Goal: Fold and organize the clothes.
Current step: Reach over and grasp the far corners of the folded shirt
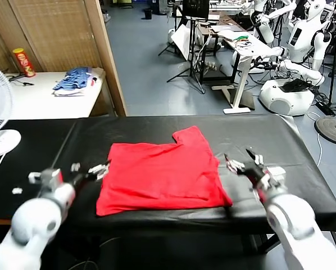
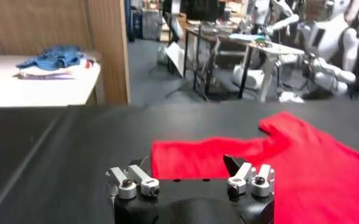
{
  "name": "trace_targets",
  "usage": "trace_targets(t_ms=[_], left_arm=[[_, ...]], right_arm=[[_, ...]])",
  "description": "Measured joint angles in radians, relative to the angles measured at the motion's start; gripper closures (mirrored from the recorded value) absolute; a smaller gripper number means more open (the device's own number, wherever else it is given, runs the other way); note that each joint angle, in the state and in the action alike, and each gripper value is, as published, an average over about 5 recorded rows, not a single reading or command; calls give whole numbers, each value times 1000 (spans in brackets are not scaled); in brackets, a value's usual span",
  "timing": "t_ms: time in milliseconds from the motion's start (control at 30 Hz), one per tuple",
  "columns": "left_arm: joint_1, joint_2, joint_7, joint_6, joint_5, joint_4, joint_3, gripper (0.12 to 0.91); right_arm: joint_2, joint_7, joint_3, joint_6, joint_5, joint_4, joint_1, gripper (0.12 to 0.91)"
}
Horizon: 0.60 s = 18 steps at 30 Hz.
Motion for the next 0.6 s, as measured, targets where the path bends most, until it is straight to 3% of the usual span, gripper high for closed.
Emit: trace_targets(t_ms=[267,467,600], left_arm=[[-280,-46,7,25,-24,293,163,232],[-390,-85,28,35,-8,470,226,232],[-431,-103,49,39,0,552,244,233]], right_arm=[[108,-19,-117,-8,3,-328,224,227],[182,-60,-138,-2,-21,-499,318,227],[220,-65,-138,-4,-38,-585,351,227]])
